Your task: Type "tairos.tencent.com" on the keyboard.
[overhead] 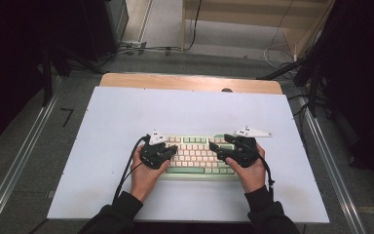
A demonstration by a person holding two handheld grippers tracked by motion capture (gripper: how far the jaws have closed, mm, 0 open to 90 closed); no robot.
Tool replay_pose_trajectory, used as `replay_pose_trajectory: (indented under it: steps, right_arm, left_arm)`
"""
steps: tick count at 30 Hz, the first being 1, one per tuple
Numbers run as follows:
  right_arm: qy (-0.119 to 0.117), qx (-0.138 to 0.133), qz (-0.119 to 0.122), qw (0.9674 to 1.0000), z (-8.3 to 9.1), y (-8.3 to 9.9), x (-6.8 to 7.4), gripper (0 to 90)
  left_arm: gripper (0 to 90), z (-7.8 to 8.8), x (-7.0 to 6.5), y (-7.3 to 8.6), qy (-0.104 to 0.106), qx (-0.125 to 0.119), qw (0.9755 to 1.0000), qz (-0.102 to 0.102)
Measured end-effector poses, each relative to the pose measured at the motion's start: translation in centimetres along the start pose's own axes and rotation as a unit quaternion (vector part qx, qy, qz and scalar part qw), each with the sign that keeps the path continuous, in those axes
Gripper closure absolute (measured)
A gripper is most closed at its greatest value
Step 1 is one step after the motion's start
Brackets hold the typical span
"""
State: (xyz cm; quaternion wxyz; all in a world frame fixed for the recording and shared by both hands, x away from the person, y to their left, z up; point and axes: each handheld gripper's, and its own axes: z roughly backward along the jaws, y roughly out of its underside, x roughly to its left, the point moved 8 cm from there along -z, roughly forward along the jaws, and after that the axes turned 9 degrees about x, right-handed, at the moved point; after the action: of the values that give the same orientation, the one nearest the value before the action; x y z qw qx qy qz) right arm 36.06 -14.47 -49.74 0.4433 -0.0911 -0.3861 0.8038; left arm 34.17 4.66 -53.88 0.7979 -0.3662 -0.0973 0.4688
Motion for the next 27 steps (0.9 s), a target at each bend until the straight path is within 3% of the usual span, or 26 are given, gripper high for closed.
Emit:
replay_pose_trajectory:
  steps: [18,21,24,27]
  right_arm:
    - [0.0,0.004,0.0,1.0,-0.2,0.2,0.0,27.8]
    - [0.001,0.004,0.001,1.0,-0.3,0.2,0.0,27.8]
    - [0.0,0.003,0.0,1.0,-0.2,0.2,-0.1,27.9]
    - [0.0,0.004,0.0,1.0,-0.2,0.2,-0.1,27.9]
  left_arm:
    - [90.0,-0.2,0.0,0.2,0.004,0.009,0.9999,0.003]
    - [88.9,0.2,-0.1,-0.1,0.01,-0.002,0.9999,0.004]
    - [75.1,1.0,-0.3,-0.6,0.022,-0.023,0.9995,0.009]
    - [53.5,1.6,-0.4,-1.1,0.017,-0.04,0.999,0.009]
